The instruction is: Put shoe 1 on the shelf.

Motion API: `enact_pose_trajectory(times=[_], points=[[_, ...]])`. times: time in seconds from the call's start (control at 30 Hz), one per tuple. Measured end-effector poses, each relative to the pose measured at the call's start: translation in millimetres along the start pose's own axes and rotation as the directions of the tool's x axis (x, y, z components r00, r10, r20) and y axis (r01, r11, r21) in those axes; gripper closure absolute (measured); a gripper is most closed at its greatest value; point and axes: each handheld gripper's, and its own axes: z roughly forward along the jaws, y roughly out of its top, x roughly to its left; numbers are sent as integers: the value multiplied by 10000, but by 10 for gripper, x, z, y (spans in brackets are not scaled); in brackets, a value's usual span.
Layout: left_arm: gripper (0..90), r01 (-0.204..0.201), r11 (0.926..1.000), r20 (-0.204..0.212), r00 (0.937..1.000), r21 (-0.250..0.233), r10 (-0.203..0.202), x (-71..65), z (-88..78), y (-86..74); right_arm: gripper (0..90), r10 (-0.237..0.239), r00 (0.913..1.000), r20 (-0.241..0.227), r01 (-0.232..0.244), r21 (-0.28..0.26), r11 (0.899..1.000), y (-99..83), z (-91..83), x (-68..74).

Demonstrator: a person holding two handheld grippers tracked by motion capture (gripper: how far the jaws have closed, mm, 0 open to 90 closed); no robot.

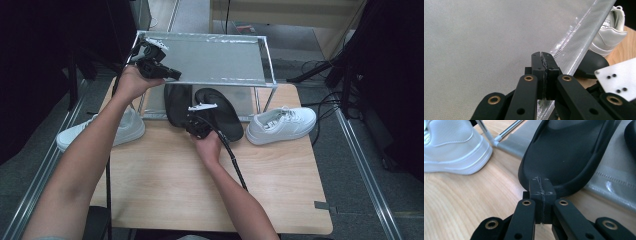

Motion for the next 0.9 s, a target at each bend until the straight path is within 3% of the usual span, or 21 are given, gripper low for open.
enact_pose_trajectory(times=[0.3,0.37,0.7,0.9], points=[[900,-37,10000,57,10000,84,37,10,-4,3,900,169,9998,-112,-168,97,9998,29,-7,-21],[900,-21,10000,51,10000,87,20,10,-3,5,900,207,9996,-216,-207,-12,9998,25,-59,-20],[899,16,9999,23,10000,147,-16,9,-2,12,900,-503,9984,-256,502,-66,9987,-64,-405,-22],[899,54,9998,-18,10000,166,-54,3,0,19,900,-595,9977,-313,589,-194,9981,-140,-634,-63]])
